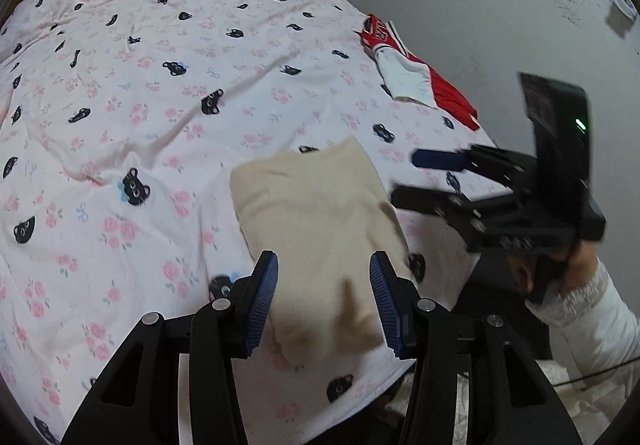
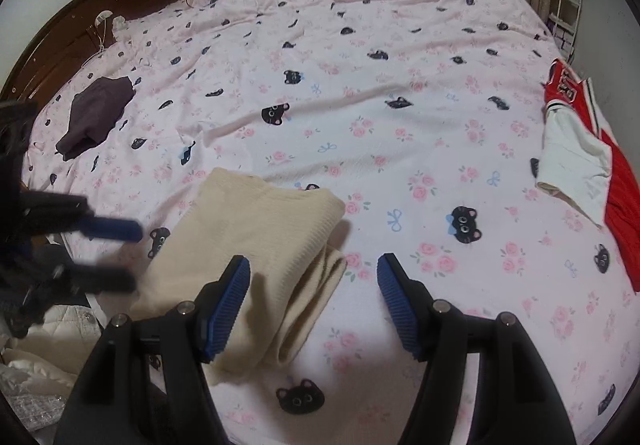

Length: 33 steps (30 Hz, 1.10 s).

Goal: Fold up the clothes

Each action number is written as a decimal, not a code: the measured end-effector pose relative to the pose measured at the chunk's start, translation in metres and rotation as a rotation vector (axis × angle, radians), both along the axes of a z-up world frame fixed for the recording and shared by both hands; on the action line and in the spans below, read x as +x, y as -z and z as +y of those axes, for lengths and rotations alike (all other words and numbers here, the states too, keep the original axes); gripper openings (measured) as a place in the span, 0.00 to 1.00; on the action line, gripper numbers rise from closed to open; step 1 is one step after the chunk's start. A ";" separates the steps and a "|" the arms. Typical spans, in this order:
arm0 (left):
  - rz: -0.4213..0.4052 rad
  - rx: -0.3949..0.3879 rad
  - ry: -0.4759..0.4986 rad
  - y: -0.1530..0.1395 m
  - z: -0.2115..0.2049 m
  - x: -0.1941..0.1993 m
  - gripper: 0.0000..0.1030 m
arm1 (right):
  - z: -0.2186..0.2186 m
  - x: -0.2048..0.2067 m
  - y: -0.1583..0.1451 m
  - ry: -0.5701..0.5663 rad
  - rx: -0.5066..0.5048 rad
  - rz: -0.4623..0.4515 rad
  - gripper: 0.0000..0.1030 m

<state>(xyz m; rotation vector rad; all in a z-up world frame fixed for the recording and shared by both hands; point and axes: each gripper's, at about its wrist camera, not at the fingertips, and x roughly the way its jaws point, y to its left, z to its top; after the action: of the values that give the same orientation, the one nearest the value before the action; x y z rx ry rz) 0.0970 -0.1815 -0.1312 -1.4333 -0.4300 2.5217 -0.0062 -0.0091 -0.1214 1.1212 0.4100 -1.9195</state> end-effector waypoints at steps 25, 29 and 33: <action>-0.120 -0.057 0.096 0.032 0.036 -0.073 0.42 | 0.016 0.104 0.006 -0.342 -0.082 0.011 0.66; -0.126 -0.066 0.102 0.032 0.038 -0.074 0.42 | 0.003 0.105 0.009 -0.358 -0.087 0.012 0.66; -0.134 -0.061 0.100 0.033 0.037 -0.075 0.42 | -0.005 0.100 0.023 -0.369 -0.061 -0.036 0.66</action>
<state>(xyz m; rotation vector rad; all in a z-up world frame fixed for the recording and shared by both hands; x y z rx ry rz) 0.0222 -0.1449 -0.1640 -1.6100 -0.2975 2.3887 0.0941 -0.0137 -0.1441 0.9633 0.4975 -1.5757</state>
